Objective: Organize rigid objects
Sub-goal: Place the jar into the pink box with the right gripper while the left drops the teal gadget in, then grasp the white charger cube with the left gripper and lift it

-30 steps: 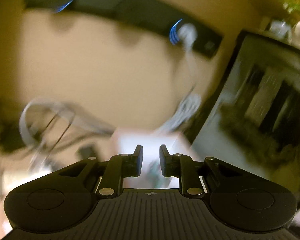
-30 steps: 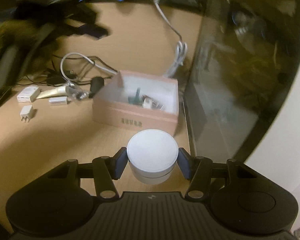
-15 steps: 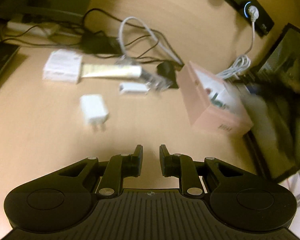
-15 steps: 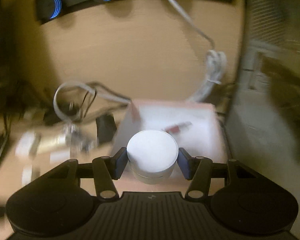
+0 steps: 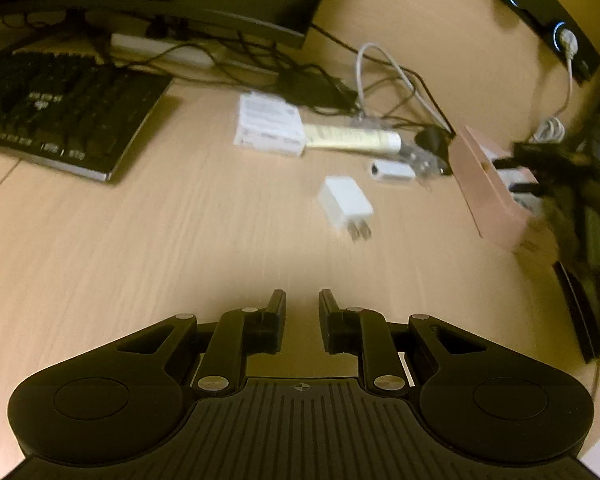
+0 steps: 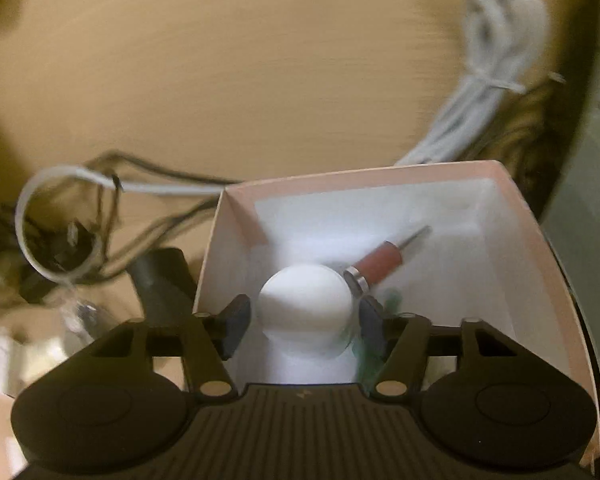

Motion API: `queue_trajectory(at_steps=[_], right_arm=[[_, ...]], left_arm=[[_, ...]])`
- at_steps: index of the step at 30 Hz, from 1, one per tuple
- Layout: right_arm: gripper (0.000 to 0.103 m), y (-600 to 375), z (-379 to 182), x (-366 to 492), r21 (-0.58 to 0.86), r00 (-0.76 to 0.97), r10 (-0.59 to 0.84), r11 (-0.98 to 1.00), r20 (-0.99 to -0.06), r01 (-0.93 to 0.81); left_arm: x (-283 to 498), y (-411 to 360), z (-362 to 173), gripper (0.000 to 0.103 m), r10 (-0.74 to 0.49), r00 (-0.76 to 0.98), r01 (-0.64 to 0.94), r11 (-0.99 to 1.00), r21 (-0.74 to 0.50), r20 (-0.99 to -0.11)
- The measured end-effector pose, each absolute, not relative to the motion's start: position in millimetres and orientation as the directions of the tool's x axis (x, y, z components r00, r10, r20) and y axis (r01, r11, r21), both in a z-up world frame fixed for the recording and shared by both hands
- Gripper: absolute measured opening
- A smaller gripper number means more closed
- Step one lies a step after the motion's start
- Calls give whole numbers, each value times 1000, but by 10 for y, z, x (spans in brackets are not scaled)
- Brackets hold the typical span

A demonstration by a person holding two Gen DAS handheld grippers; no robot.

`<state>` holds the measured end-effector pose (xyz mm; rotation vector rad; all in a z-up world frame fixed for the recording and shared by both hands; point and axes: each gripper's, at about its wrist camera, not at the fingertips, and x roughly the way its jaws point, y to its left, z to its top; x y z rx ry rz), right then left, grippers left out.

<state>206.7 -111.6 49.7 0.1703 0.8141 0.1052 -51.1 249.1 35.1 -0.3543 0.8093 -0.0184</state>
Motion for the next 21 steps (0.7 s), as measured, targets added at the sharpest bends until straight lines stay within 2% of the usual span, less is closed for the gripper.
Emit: queue_trajectory(at_steps=[2,4,6,8,10,17,21], right_arm=[[63,-1133,597,1807,186,717,174,981,-675,-63],[65,-1033,694,1457,91,754,157,988,-638,-128],[71,-877,745,1082,-38,791,138,979,-596,-199],[76,-715,742,711,-153,823,135,954,-552,-259],[76,-558,684,380,-226,832,148,924,-534,-309],[76,-367,381,-284,-232,795,172,902,-582,-365],[76,-367,279,-486,-242,781,158,897,-604,-369]], left_arm=[[-377,2459,385,20,-148,705,-100,948,-304,-693],[-214,2383,439,20,-142,724,-74,957,-280,-675],[-40,2295,483,20,-119,741,-65,967,-247,-661],[114,2235,496,20,-84,748,-90,970,-225,-658],[237,2195,490,20,-59,749,-122,967,-225,-660],[469,1988,364,20,-38,746,-138,968,-211,-665],[533,1796,326,20,-9,766,-92,988,-123,-643]])
